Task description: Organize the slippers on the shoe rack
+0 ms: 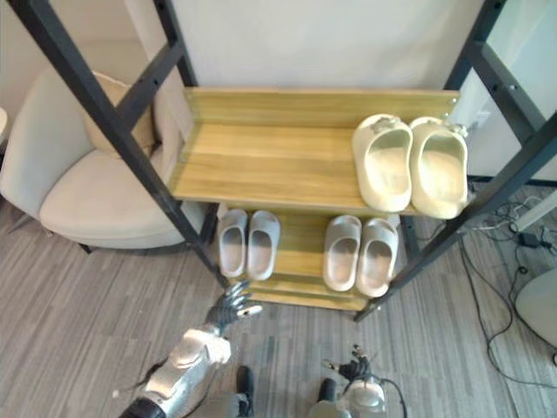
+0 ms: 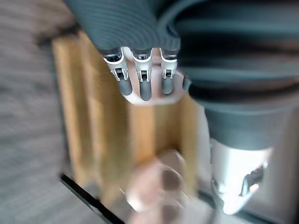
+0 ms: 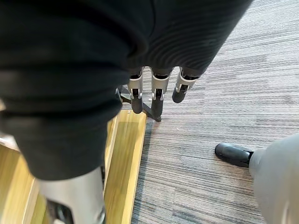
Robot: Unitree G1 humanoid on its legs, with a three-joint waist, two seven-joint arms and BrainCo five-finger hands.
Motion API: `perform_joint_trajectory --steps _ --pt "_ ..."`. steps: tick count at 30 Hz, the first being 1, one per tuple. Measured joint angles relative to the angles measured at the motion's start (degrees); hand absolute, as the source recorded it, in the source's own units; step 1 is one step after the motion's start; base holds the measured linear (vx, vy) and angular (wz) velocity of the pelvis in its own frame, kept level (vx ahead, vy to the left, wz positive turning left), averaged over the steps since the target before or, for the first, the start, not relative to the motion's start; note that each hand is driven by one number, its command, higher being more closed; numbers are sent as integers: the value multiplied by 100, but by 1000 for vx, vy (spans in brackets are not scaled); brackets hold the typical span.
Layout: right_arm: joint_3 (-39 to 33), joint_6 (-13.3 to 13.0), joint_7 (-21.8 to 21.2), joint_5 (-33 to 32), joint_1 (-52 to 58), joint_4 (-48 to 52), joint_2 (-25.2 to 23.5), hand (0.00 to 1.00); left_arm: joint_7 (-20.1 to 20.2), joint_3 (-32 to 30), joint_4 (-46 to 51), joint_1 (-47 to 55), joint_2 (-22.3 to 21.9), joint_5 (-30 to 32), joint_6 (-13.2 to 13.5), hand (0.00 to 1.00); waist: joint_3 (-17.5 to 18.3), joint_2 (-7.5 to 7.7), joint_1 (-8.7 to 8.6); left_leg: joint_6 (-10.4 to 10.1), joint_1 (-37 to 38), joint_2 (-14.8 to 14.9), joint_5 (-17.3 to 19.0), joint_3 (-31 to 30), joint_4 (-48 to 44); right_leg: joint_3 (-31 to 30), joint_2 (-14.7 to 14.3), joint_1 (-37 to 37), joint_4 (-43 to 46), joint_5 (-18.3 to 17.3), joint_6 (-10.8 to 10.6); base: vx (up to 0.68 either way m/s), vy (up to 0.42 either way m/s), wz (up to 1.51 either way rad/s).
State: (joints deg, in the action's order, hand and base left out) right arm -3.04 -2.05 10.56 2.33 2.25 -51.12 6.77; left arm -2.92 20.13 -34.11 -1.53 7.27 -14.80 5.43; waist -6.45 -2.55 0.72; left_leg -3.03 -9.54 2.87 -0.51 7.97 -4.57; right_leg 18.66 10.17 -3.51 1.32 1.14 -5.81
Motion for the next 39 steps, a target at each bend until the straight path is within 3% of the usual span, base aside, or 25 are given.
perform_joint_trajectory --steps 7,13,23,27,30,32,33,34,35,36,39 --pt "-105 7 8 17 -33 -191 -77 0 -387 -912 -1335 3 -29 761 -128 0 -5 47 -3 -21 81 56 -50 -62 96 121 -92 164 -169 55 48 63 -30 5" --pt "-136 9 35 76 -119 -186 -266 0 -586 -1386 -1629 -1 -208 1041 -157 0 -42 113 19 -74 196 110 -52 -39 168 115 -114 216 -132 -31 71 37 -18 -2" --pt "-350 37 77 212 -127 -132 -422 0 -699 -1955 -1828 29 -589 1245 -239 0 -67 131 178 -187 341 162 -21 -148 105 233 40 29 932 -707 132 11 -19 9" --pt "-350 37 85 211 -287 -112 -454 0 -699 -2094 -1828 11 -727 1244 -238 0 -144 143 211 -311 237 150 8 -226 -77 333 163 -111 1378 -962 159 -29 -31 16" --pt "-370 37 109 208 -487 -87 -450 0 -696 -2087 -1818 14 -769 1245 -233 0 -148 180 202 -728 51 146 -249 -268 31 489 235 -282 1455 -944 237 -72 -27 28" --pt "-415 38 131 209 -544 -76 -449 0 -695 -2090 -1818 -62 -809 1251 -235 0 -185 263 195 -479 -259 207 129 -53 -782 639 371 -424 1474 -882 327 -119 26 34" --pt "-511 38 135 210 -577 -60 -423 0 -695 -2089 -1824 -25 -834 1255 -237 0 -209 309 177 -288 -306 286 444 104 -1400 681 459 -427 1494 -852 297 -79 57 35" --pt "-594 37 142 210 -553 -3 -397 0 -694 -2088 -1829 20 -858 1256 -235 0 -185 274 133 -245 -287 423 697 219 -1808 759 517 -413 1488 -803 251 -31 113 45" --pt "-598 35 158 210 -500 14 -335 0 -696 -2089 -1842 44 -865 1260 -235 0 -144 199 100 -316 -207 622 907 354 -1896 827 528 -436 1447 -713 175 -30 149 43" --pt "-615 37 157 210 -510 -7 -305 0 -698 -2099 -1853 46 -856 1268 -235 0 -125 101 93 -339 -215 626 970 363 -1790 866 511 -453 1409 -635 121 -41 184 38" --pt "-709 49 110 210 -623 -399 -367 0 -706 -2054 -1999 26 -591 1363 -242 0 -103 242 44 -177 16 326 797 418 -809 911 418 -272 564 -110 -32 -90 148 29"
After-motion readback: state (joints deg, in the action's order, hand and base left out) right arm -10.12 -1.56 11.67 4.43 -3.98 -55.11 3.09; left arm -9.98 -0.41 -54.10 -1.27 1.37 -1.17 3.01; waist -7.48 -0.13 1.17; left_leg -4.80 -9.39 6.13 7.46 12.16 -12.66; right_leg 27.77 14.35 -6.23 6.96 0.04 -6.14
